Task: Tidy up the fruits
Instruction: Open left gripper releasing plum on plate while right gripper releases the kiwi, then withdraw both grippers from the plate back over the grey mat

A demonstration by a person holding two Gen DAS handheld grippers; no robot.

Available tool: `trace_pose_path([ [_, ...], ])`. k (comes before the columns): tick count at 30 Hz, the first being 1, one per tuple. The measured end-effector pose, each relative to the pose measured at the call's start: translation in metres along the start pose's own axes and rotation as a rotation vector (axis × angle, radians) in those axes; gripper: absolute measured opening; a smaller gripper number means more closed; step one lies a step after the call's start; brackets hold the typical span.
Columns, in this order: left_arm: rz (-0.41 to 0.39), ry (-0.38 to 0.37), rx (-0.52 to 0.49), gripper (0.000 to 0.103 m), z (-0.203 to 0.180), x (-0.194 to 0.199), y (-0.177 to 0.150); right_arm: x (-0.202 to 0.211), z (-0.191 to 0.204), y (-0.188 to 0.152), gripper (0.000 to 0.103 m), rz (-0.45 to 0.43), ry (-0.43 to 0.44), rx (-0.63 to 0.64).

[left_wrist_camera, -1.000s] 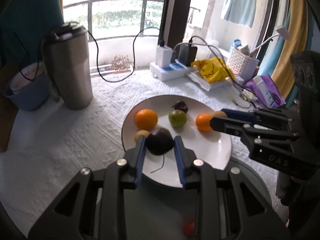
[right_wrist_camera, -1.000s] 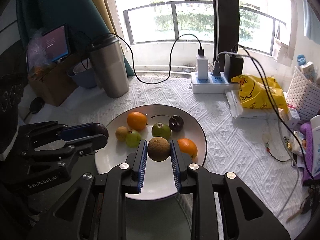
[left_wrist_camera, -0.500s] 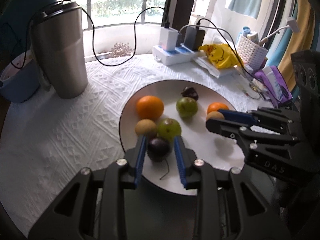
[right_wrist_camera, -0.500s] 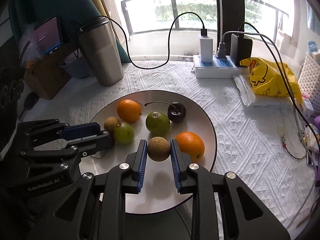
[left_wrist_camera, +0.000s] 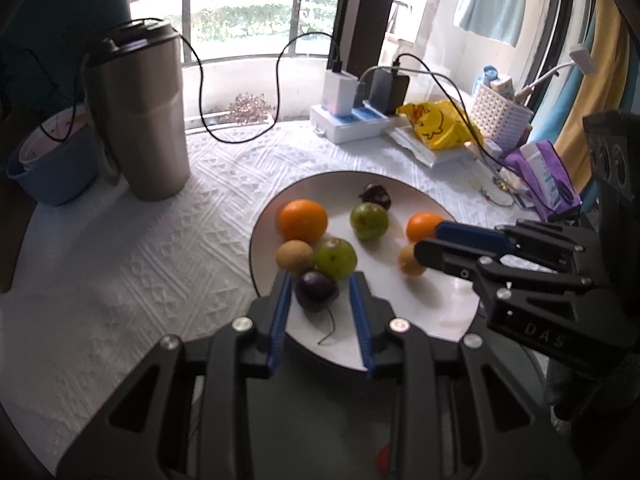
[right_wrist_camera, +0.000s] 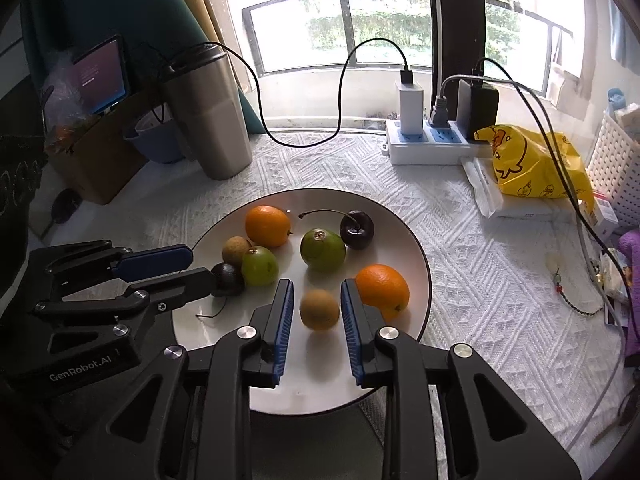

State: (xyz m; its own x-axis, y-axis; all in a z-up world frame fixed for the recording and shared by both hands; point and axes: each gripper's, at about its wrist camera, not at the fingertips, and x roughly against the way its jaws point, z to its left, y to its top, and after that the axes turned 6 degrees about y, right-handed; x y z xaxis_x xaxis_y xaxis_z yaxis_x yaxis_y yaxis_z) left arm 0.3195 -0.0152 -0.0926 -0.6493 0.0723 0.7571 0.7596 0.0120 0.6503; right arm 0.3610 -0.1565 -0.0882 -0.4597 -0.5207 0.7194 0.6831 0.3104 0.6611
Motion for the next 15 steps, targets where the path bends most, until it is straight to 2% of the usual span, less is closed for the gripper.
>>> trace_pose_path([
  [3,-0.014,0.002,0.003,0.033,0.001,0.009,-0.001,0.008,0.004,-0.001,0.033,-0.013,-0.007,0.000],
  [6,-0.030,0.002,0.005,0.037,0.001,0.019,-0.002,0.017,0.008,-0.001,0.034,-0.026,-0.014,0.006],
  [7,-0.037,-0.004,0.008,0.045,0.001,0.024,-0.003,0.020,0.010,-0.001,0.034,-0.029,-0.018,0.008],
  [8,-0.043,-0.008,0.012,0.047,0.002,0.026,-0.003,0.023,0.012,-0.001,0.034,-0.032,-0.022,0.010],
  [11,-0.061,-0.008,0.020,0.048,0.003,0.038,-0.005,0.032,0.018,-0.001,0.037,-0.045,-0.031,0.016],
  [15,-0.079,-0.005,0.022,0.049,0.003,0.051,-0.008,0.046,0.029,-0.003,0.047,-0.065,-0.039,0.024],
])
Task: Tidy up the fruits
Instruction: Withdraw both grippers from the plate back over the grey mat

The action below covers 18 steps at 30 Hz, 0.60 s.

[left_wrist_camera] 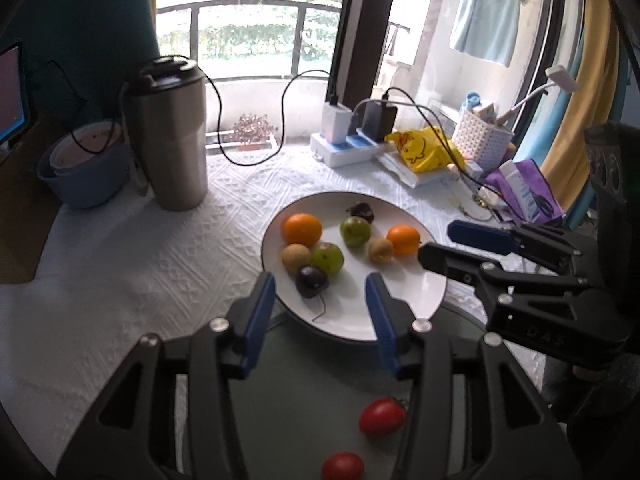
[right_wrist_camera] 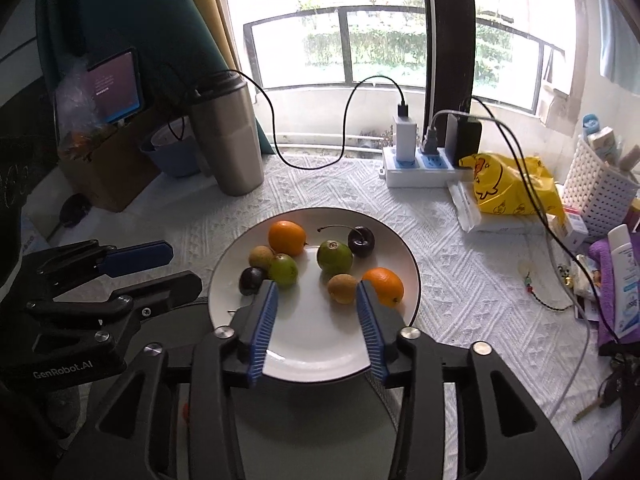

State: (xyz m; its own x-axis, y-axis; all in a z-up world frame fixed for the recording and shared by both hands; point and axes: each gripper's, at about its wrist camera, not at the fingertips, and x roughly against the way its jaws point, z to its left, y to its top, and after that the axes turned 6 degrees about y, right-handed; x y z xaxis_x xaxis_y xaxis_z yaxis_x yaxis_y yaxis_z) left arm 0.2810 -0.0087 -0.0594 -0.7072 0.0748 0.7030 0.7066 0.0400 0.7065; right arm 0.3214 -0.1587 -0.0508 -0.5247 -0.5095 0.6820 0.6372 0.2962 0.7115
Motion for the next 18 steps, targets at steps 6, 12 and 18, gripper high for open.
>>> trace_pose_path([
  [6,-0.039,0.003,0.001,0.051,0.003,0.025,-0.006,0.019,0.013,-0.001,0.064,-0.028,-0.027,0.017],
  [12,-0.081,-0.006,0.030,0.072,0.012,0.050,-0.014,0.036,0.029,-0.004,0.076,-0.055,-0.051,0.039],
  [18,-0.095,0.007,0.044,0.074,0.020,0.067,-0.027,0.049,0.044,-0.009,0.079,-0.075,-0.063,0.063],
])
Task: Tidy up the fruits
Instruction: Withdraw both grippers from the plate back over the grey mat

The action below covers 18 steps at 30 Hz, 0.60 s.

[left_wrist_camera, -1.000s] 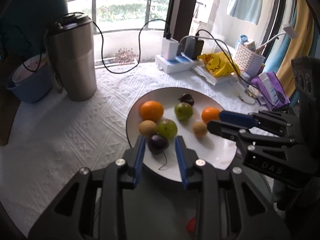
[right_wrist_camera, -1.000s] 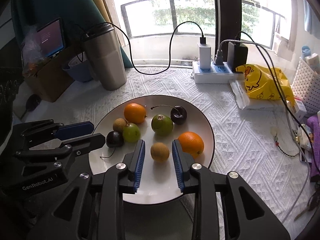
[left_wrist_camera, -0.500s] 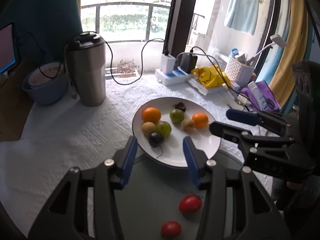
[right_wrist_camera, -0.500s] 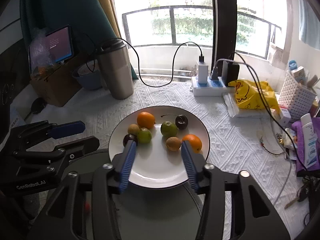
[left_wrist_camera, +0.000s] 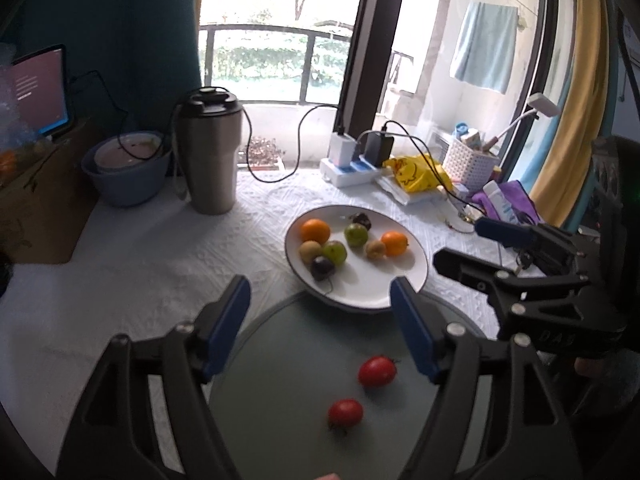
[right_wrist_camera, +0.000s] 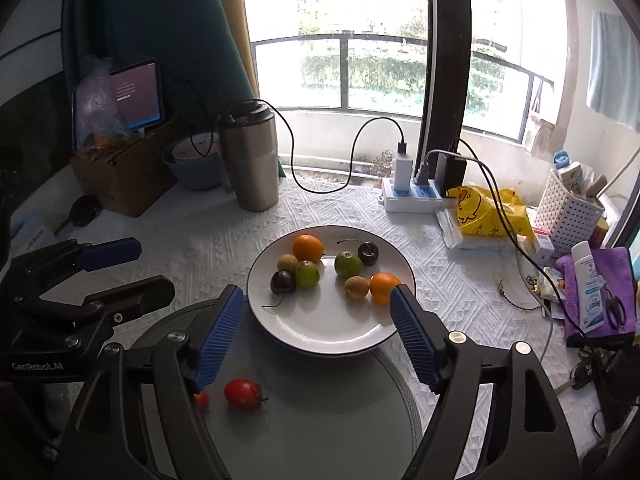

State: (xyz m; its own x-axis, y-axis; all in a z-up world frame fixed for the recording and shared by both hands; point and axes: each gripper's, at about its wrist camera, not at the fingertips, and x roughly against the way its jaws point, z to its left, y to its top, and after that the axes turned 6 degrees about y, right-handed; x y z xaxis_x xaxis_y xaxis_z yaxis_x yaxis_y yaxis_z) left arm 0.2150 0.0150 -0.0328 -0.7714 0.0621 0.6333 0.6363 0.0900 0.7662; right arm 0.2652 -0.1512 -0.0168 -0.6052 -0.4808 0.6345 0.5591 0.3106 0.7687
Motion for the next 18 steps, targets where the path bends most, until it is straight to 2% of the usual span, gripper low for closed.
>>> trace_pose_path([
  [9,-0.009,0.018,0.042,0.075,0.019,0.020,-0.024,0.013,0.018,-0.013,0.080,-0.009,-0.005,0.024],
  [18,0.034,0.035,0.078,0.075,0.032,0.019,-0.058,-0.010,0.039,-0.037,0.080,0.079,0.053,0.041],
])
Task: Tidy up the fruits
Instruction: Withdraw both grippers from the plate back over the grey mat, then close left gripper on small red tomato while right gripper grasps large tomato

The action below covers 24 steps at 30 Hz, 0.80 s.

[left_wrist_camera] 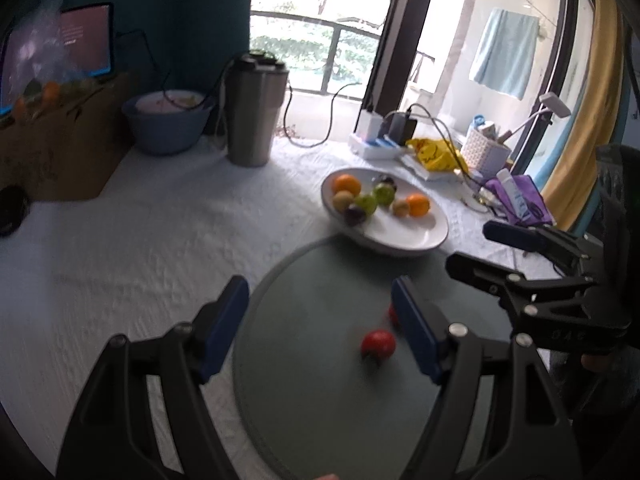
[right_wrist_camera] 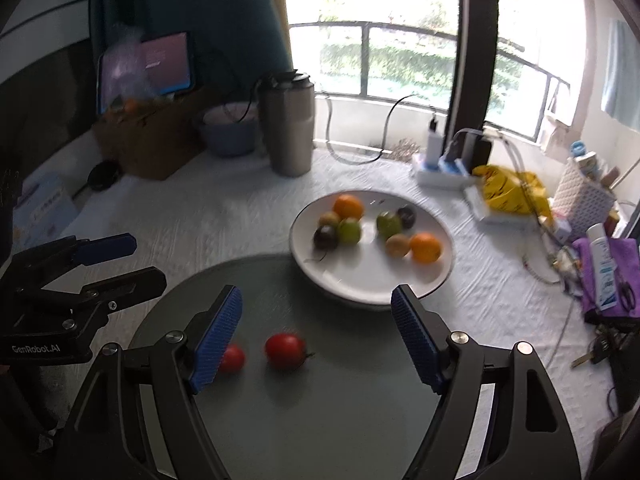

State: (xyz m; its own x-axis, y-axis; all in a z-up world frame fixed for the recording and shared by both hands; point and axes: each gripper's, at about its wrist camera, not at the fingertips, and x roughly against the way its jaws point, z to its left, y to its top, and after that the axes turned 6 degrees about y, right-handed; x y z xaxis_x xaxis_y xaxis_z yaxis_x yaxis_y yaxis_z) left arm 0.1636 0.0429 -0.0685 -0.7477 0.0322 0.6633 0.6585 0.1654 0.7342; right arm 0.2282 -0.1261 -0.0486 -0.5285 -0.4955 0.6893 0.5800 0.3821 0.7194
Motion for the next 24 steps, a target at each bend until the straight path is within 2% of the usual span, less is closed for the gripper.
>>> trace_pose_path([
  [13,0.068,0.003,0.026,0.075,0.011,-0.025,-0.034,-0.042,-0.004,-0.032,0.078,0.097,0.025,-0.053],
  [24,0.108,-0.017,0.038,0.075,0.009,-0.043,-0.037,-0.069,-0.010,-0.038,0.071,0.143,0.086,-0.063],
])
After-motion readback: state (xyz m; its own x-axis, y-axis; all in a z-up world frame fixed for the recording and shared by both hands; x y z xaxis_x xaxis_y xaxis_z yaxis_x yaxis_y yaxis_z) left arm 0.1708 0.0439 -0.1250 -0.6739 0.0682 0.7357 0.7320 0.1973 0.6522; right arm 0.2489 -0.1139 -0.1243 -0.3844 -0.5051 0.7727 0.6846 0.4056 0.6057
